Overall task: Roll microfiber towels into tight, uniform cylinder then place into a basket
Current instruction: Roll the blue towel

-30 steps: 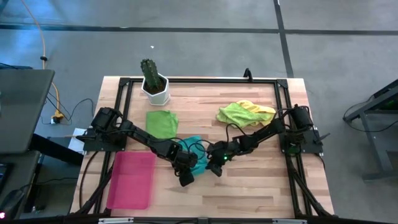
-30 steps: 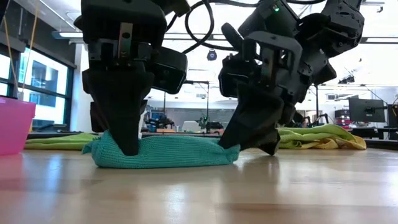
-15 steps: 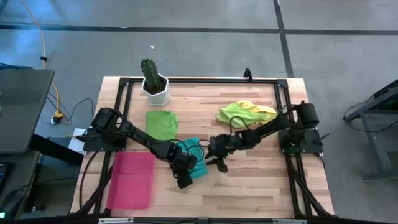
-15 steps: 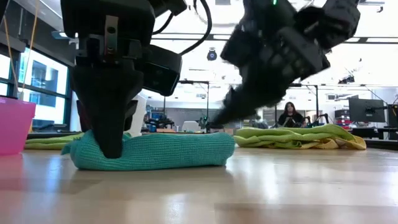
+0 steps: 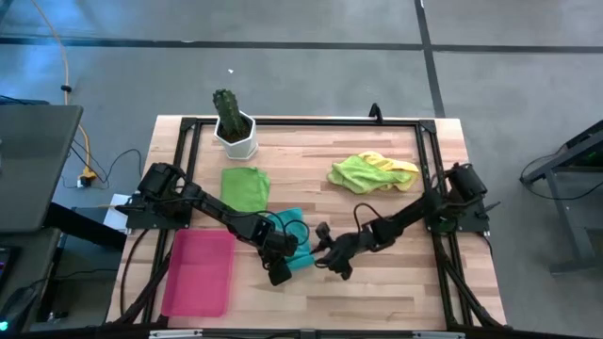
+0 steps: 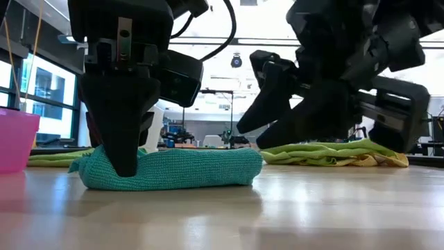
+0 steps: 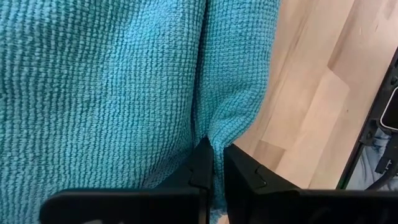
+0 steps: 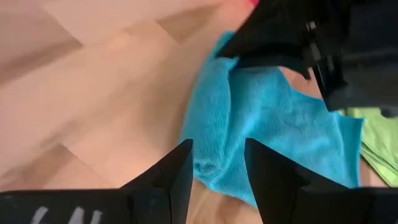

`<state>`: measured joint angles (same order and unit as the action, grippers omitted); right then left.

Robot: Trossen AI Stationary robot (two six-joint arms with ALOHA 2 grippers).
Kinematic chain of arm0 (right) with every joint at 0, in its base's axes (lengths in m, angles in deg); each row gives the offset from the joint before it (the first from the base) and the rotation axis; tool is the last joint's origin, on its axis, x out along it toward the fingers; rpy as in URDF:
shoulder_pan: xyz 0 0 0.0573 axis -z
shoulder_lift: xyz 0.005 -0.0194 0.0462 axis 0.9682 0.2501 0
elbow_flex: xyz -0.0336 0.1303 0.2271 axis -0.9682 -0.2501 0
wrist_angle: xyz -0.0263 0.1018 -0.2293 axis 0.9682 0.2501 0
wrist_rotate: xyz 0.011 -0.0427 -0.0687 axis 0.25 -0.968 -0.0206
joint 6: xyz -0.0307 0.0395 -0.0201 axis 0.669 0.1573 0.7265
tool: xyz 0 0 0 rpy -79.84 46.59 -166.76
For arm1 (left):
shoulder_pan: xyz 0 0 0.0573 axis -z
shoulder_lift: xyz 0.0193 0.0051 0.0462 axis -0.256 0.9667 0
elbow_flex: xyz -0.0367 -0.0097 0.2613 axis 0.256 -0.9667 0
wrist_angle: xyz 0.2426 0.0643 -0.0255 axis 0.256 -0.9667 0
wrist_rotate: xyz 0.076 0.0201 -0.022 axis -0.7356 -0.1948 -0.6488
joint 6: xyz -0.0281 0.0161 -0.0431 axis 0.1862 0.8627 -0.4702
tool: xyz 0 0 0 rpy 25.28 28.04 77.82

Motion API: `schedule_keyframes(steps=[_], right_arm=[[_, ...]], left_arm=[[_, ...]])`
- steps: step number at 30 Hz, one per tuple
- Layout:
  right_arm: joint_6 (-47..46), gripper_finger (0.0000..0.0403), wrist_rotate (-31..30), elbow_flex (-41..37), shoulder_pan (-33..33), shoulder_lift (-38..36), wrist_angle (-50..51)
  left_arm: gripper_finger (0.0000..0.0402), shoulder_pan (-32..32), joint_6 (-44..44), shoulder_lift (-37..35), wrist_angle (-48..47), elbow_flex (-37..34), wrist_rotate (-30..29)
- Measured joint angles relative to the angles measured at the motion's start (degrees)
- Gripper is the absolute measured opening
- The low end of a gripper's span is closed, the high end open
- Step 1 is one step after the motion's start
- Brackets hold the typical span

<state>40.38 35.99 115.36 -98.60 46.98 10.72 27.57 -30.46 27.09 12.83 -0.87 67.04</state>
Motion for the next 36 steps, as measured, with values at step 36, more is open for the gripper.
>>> schedule_keyframes(steps=[36], right_arm=[[-2.89, 0.0140, 3.38, 0.17, 2.80, 4.38, -12.91]], left_arm=[[0.0012, -0.07, -0.02, 0.02, 0.45, 0.04, -0.37]])
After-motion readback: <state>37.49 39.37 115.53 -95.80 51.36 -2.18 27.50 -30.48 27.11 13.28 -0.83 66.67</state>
